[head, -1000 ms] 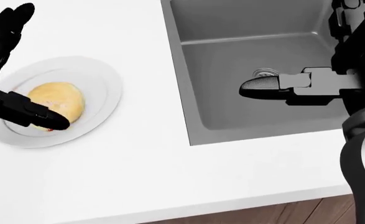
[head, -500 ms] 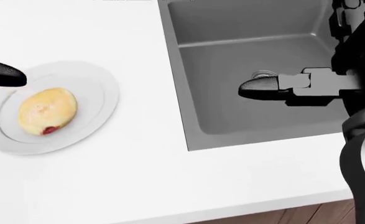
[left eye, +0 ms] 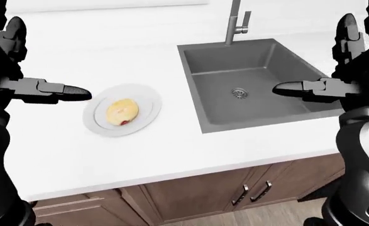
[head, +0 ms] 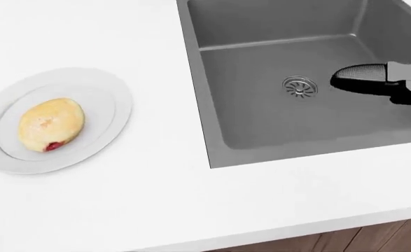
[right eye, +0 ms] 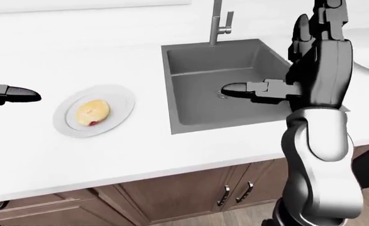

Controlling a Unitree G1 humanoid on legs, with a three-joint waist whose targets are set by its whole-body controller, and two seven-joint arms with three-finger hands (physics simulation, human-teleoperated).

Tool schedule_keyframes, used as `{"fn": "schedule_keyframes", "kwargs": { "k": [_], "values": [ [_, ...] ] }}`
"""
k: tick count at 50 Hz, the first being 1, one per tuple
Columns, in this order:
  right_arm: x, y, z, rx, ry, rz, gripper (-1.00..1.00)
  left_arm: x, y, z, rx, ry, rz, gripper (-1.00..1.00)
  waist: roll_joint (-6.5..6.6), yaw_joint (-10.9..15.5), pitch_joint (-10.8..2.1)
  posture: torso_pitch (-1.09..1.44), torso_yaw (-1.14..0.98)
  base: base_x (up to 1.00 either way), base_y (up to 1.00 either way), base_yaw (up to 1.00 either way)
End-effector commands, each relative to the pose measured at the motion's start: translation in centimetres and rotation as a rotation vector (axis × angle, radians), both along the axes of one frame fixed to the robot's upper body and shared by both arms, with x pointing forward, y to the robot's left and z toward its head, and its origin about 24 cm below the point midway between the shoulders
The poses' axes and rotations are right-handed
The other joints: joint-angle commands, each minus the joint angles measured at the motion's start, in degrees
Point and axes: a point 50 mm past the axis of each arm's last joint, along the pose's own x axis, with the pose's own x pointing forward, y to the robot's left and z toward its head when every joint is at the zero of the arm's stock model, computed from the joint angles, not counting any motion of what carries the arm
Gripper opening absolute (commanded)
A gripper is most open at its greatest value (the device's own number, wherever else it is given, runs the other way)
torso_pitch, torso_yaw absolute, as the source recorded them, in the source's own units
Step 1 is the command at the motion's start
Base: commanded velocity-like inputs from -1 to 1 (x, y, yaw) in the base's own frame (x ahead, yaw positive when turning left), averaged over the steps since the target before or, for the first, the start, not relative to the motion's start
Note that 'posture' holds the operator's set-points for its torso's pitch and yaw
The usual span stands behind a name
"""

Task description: Place the pastries on the plates.

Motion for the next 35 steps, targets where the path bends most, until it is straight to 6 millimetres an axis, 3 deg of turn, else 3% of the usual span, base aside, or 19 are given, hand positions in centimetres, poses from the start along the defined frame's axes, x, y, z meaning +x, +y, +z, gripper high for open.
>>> {"fn": "schedule_keyframes", "kwargs": {
  "k": [1, 12, 35],
  "values": [
    [-0.7, 0.0, 1.3, -0.008, -0.076, 0.000, 1.00, -0.8, -0.1, 1.3, 0.029, -0.073, 0.011, 1.00, 0.08, 0.0, -1.18, 0.00, 0.00, 0.00, 0.00, 0.00],
    [-1.4, -0.8, 2.6, -0.025, -0.096, -0.036, 1.00, -2.5, 1.4, 2.0, 0.011, -0.094, 0.074, 1.00, 0.07, -0.1, -0.95, 0.00, 0.00, 0.00, 0.00, 0.00],
    [-0.7, -0.4, 1.8, -0.024, -0.081, -0.019, 1.00, -6.8, 3.0, 0.6, 0.007, -0.088, 0.174, 1.00, 0.49, -0.2, -0.59, 0.00, 0.00, 0.00, 0.00, 0.00]
  ]
}}
